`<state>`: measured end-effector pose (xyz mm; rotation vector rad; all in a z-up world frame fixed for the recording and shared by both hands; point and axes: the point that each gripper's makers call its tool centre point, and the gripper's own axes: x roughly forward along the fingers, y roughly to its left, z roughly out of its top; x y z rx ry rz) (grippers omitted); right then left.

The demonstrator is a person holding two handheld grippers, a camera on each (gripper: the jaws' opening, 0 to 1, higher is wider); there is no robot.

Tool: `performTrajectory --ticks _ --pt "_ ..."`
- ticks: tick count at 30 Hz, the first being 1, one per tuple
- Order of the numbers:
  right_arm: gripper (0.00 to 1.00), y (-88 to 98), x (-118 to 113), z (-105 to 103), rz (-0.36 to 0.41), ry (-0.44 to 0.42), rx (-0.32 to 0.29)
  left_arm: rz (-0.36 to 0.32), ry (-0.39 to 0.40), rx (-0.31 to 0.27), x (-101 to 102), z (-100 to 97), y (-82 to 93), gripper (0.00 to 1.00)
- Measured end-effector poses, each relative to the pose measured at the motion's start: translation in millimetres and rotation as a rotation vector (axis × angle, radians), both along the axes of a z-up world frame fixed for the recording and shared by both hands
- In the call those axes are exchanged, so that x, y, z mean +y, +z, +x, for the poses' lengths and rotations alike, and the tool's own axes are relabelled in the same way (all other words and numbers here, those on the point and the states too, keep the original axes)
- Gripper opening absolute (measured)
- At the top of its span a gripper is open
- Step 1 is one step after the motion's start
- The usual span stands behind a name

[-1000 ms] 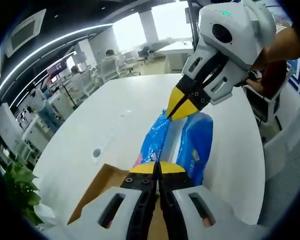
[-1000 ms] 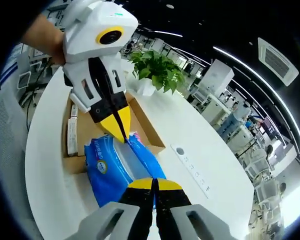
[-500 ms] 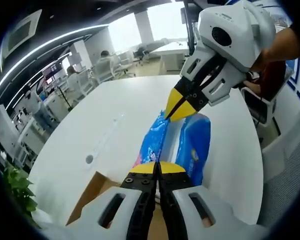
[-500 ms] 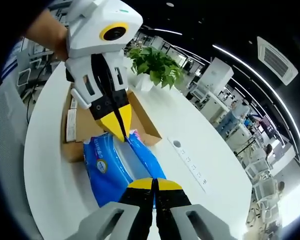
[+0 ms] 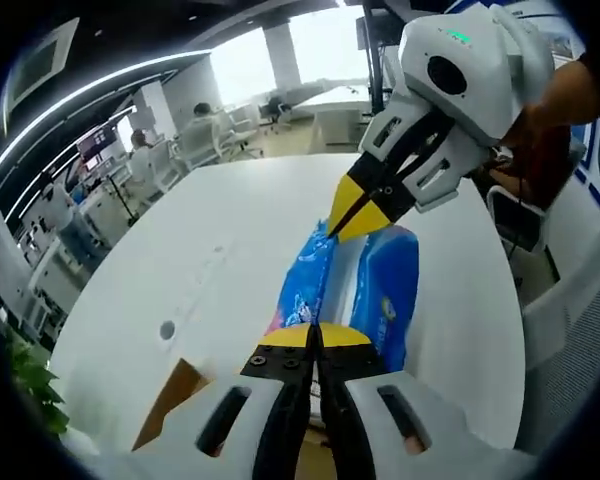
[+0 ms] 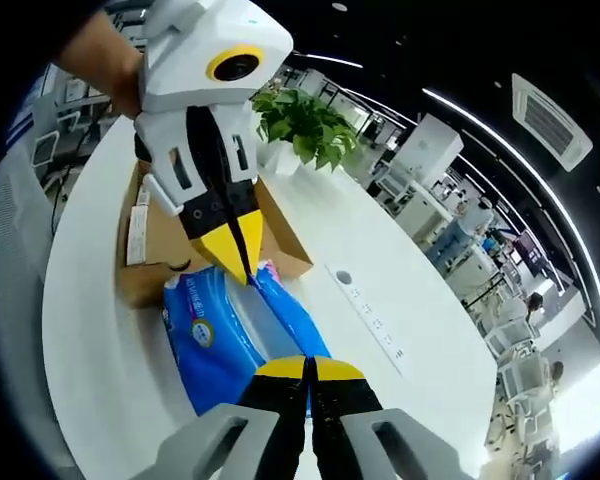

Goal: Operate the shoe box by opening the lid, removing the specified soft item, and placing it in the target area until the item is outside and the box remains undamaged.

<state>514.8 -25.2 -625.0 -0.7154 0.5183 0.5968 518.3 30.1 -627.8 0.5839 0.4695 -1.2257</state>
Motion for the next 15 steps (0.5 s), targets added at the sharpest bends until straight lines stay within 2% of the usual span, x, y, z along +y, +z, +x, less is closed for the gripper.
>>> performTrajectory --ticks 15 --pt "0.0 -8.1 -32.2 -3.0 -0.013 -0.047 -0.003 0.004 -0.051 0.012 -31.6 -1.3 -5.5 0.0"
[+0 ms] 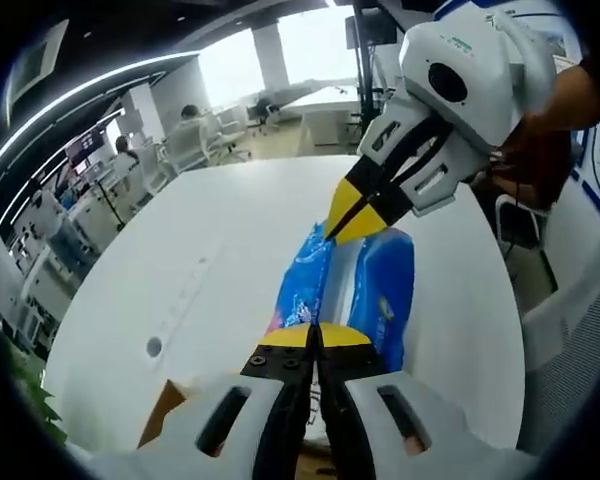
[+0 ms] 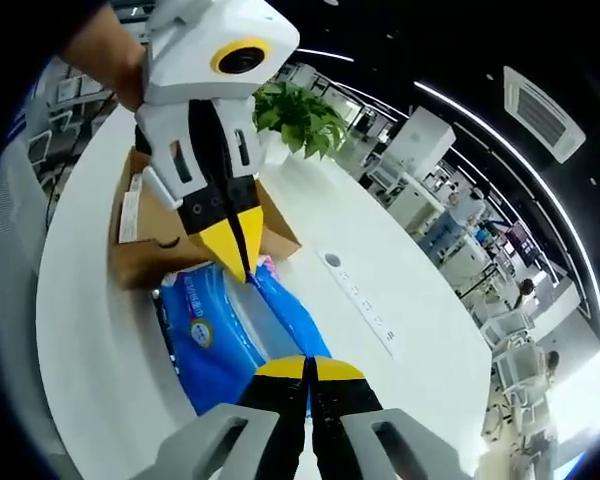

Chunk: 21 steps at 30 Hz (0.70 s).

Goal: Operate the shoe box by opening the lid, removing the specified soft item, and placing it in the target area until the item is outside and the box remains undamaged.

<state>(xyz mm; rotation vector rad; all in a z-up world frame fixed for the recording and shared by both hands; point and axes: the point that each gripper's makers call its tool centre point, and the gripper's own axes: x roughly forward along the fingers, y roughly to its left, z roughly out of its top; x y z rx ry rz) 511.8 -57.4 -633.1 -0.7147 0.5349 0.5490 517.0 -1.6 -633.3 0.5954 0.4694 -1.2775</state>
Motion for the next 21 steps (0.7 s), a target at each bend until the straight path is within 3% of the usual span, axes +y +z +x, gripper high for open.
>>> performTrajectory --ticks 21 --pt "0.0 -12.6 -42.8 -0.4 -0.02 -0.058 -0.002 0.011 -0.069 0.027 -43.5 -4.6 -17.2 0.0"
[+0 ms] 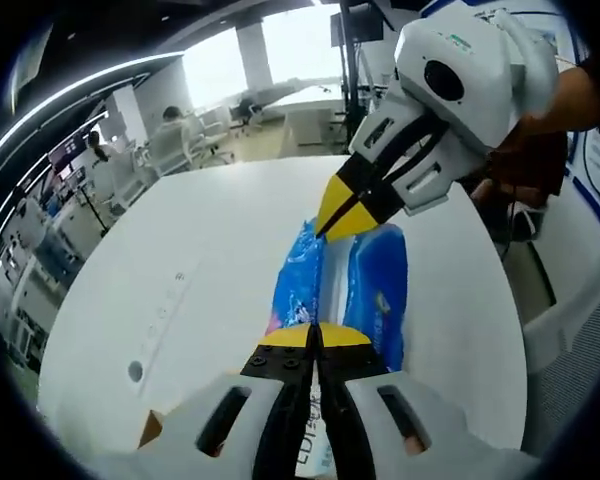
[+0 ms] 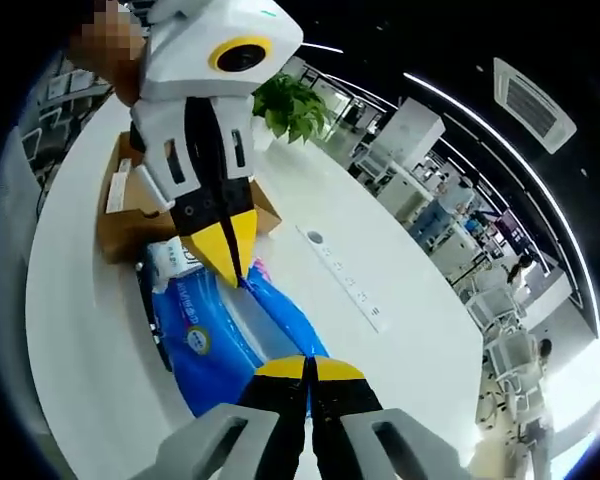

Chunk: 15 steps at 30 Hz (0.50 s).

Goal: Operate the shoe box by opening the lid, removing the specified soft item, and placing it in the target area until the item is outside and the box remains undamaged.

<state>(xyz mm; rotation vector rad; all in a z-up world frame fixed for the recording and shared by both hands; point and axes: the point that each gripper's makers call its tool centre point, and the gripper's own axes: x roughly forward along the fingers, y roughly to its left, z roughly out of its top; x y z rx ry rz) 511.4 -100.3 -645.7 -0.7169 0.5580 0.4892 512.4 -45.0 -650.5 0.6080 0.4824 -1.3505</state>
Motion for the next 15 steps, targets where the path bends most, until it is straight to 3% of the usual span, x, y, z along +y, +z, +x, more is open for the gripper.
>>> performTrajectory --ticks 15 --pt "0.0 -17.8 -27.5 0.8 -0.017 -0.037 0.005 0.008 -0.026 0.025 -25.9 -0.9 -15.5 0.0"
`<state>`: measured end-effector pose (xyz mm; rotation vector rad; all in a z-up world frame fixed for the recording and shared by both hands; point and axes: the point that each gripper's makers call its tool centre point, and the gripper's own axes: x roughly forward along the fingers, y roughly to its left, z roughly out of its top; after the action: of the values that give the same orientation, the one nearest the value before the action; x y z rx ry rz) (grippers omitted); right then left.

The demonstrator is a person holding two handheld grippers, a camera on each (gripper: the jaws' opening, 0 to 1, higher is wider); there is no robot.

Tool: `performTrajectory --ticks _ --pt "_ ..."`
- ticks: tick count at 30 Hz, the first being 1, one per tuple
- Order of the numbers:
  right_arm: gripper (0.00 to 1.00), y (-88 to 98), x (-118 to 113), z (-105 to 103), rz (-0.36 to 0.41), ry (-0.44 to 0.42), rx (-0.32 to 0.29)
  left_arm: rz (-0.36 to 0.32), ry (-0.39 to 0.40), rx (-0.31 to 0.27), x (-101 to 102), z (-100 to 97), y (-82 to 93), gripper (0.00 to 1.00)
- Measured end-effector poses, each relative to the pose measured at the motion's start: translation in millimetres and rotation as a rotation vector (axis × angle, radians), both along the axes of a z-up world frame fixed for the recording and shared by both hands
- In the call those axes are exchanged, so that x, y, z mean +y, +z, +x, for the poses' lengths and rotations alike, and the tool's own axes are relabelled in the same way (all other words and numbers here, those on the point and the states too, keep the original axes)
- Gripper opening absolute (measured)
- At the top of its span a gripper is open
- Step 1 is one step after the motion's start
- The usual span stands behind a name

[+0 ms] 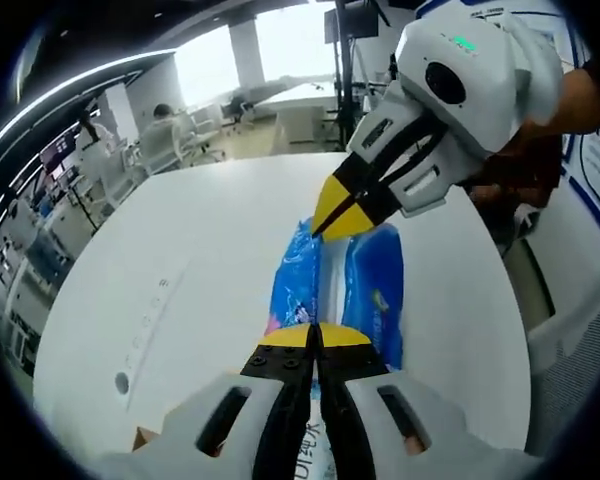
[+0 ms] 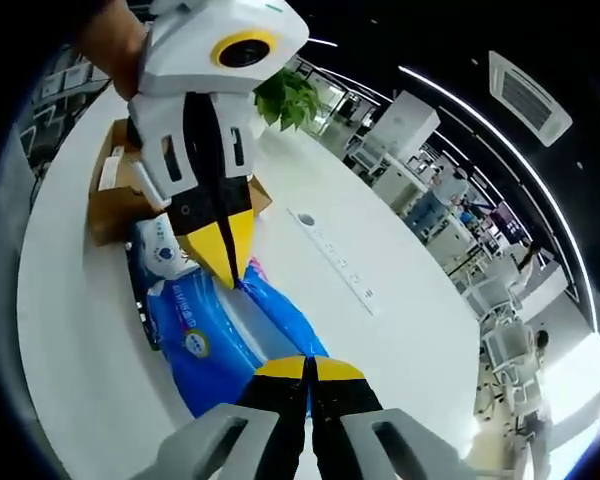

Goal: Operate the shoe box by opening the lid, removing the specified soft item, and placing it in the target area until the item is outside and the box remains undamaged.

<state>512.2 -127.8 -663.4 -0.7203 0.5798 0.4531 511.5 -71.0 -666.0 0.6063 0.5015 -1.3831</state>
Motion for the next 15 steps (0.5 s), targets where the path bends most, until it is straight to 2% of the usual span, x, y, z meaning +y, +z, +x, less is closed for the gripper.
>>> performTrajectory --ticks 15 --pt "0.0 -23.4 -18.3 -0.9 -0.028 -0.011 0.031 0.019 -0.019 0.032 -19.8 -1.9 -25.6 0.0"
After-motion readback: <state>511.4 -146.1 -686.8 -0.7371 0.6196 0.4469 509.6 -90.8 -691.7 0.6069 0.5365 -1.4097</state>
